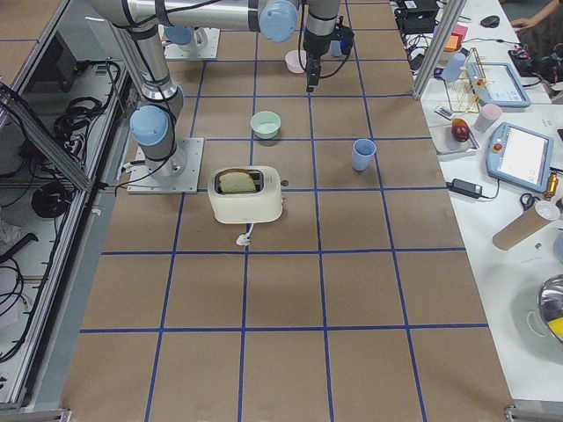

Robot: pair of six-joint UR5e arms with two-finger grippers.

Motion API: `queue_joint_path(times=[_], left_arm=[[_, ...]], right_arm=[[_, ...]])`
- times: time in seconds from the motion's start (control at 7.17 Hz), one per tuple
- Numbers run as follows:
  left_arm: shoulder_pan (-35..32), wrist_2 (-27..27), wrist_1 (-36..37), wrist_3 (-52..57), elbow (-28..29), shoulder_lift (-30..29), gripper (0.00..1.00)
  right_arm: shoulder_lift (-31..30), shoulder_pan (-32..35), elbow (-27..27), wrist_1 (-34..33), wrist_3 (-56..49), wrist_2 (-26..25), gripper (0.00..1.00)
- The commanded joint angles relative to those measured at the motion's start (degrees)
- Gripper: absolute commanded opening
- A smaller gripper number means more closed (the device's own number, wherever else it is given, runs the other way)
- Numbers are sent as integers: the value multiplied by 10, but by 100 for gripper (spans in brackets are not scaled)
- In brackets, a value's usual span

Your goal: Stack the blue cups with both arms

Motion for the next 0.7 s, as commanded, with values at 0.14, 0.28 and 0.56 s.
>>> queue_joint_path(times=[0.14,0.28,0.56], left_arm=[[1,1,140,17,2,-134,100],[1,5,159,24,1,-161,100],[1,6,208,26,0,-201,100]], right_arm=[[-9,3,10,9,-1,2,100],[-19,9,27,8,0,2,100],[-23,37,44,7,-1,-1,100]])
